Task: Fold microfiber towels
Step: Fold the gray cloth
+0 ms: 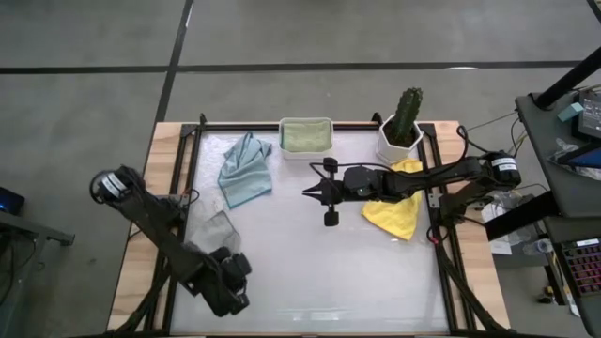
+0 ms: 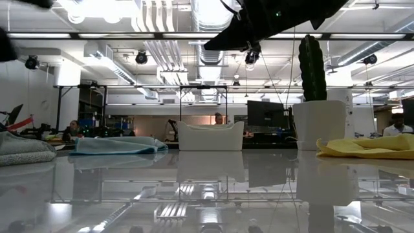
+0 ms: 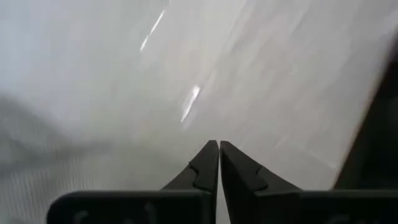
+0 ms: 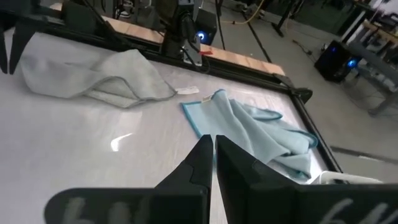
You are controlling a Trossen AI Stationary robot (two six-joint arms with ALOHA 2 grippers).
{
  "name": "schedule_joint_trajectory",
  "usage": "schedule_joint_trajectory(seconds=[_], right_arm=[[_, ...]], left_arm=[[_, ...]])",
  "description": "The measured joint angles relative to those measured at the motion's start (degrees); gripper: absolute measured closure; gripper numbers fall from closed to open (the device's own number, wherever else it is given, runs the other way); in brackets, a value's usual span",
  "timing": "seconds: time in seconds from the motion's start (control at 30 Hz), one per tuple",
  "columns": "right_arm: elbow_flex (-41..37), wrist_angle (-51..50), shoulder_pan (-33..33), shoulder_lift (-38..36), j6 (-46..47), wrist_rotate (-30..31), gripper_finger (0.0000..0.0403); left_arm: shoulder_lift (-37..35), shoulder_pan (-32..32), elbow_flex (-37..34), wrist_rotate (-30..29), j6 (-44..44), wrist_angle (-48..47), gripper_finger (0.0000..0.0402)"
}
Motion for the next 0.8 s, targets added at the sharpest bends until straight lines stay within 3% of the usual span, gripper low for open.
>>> schedule_joint_trajectory(seconds=[0.17, 0.37, 0.57, 0.7, 0.8], right_arm=[[-0.1, -3.3, 0.0, 0.0, 2.4, -0.1, 0.0389], [-0.2, -7.5, 0.0, 0.0, 4.1, -5.1, 0.0362], [-0.2, -8.1, 0.2, 0.0, 7.2, -14.3, 0.0299], [-0.2, -7.0, 1.5, 0.2, 10.0, -15.3, 0.0253], [-0.2, -7.7, 2.7, 0.3, 11.5, -15.3, 0.0226]], left_arm=[[-6.0, 4.4, 0.0, -6.6, 10.7, 3.2, 0.0401], [-13.4, 10.1, -0.9, -7.7, 23.1, 6.1, 0.0401], [-17.6, 13.7, -1.5, -6.5, 26.8, 8.4, 0.0401], [-17.9, 14.5, -1.6, -5.5, 27.6, 8.3, 0.0402], [-17.9, 14.5, -2.0, 1.9, 28.1, 7.7, 0.0402]])
